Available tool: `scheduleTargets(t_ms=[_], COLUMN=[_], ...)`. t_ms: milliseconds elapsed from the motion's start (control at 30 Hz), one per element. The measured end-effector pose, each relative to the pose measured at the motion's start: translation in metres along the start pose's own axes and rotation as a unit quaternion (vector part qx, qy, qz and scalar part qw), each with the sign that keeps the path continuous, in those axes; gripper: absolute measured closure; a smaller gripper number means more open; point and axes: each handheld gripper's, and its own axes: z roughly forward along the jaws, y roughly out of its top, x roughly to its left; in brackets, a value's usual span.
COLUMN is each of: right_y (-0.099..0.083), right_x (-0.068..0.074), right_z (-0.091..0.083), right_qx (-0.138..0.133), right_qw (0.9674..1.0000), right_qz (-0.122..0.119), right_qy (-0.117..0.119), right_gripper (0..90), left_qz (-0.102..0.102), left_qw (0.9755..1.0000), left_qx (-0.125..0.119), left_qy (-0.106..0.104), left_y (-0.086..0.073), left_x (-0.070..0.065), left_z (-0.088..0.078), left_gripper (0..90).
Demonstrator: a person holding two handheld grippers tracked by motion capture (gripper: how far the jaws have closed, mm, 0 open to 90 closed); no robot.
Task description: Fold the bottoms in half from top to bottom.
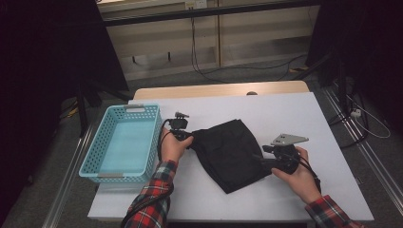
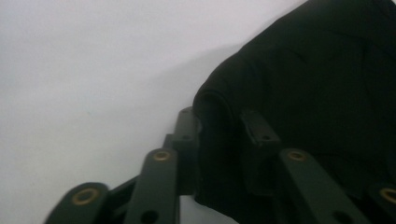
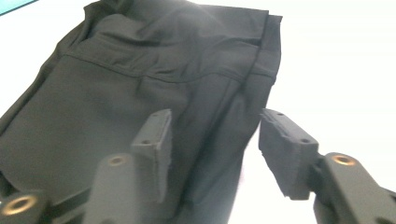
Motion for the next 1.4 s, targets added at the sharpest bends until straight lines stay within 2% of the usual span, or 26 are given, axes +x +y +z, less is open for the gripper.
scheduleTargets(t_ms=[33,100,200,333,400,500,667,733,800,900,1033,1167,1333,1400], right_y=[0.0,0.0,0.0,0.0,-0.001,0.0,0.003,0.002,0.0,-0.007,-0.008,-0.009,-0.009,-0.009], right_x=[0.0,0.0,0.0,0.0,0.0,0.003,0.012,0.012,0.01,0.008,0.015,0.02,0.025,0.027], right_z=[0.0,0.001,0.002,0.001,0.001,0.006,0.021,0.026,0.03,0.033,0.033,0.032,0.032,0.033], right_qx=[-0.001,-0.003,-0.007,-0.011,-0.012,-0.012,-0.003,0.002,0.015,0.032,0.032,0.03,0.029,0.028], right_qw=[1.0,1.0,0.9999,0.9997,0.9995,0.9993,0.9995,0.9992,0.9987,0.998,0.9985,0.9981,0.9966,0.9964], right_qz=[0.0,0.002,0.007,0.016,0.023,0.033,0.028,0.027,0.033,0.049,0.035,0.048,0.065,0.063], right_qy=[-0.001,-0.005,-0.01,-0.015,-0.018,-0.012,-0.012,-0.029,-0.034,-0.022,-0.025,-0.025,-0.042,-0.049], right_gripper=[38.6,33.3,27.8,25.0,24.4,24.5,24.6,25.4,25.4,25.0,33.1,41.8,47.0,50.1], left_qz=[-0.008,-0.009,-0.008,-0.018,-0.018,-0.004,0.006,0.002,-0.002,-0.002,0.0,0.001,-0.001,0.001], left_qw=[0.9999,0.9998,0.9997,0.9994,0.9995,0.9995,0.9993,0.9993,0.9994,0.9993,0.9992,0.999,0.9986,0.9983], left_qx=[0.007,0.016,0.025,0.03,0.027,0.029,0.03,0.032,0.032,0.034,0.036,0.04,0.048,0.054], left_qy=[-0.004,0.001,0.005,-0.003,0.003,0.013,0.019,0.018,0.016,0.014,0.019,0.02,0.021,0.024], left_y=[0.001,0.003,0.007,0.016,0.021,0.027,0.028,0.027,0.026,0.026,0.028,0.029,0.032,0.034], left_x=[-0.001,-0.003,-0.004,0.004,0.006,0.007,0.003,0.004,0.006,0.007,0.006,0.004,0.003,0.002], left_z=[0.0,0.0,-0.001,-0.01,-0.015,-0.019,-0.015,-0.013,-0.013,-0.013,-0.014,-0.015,-0.015,-0.015], left_gripper=[78.8,82.1,84.0,84.8,84.9,84.9,84.7,84.7,84.7,84.7,84.7,84.7,84.6,84.6])
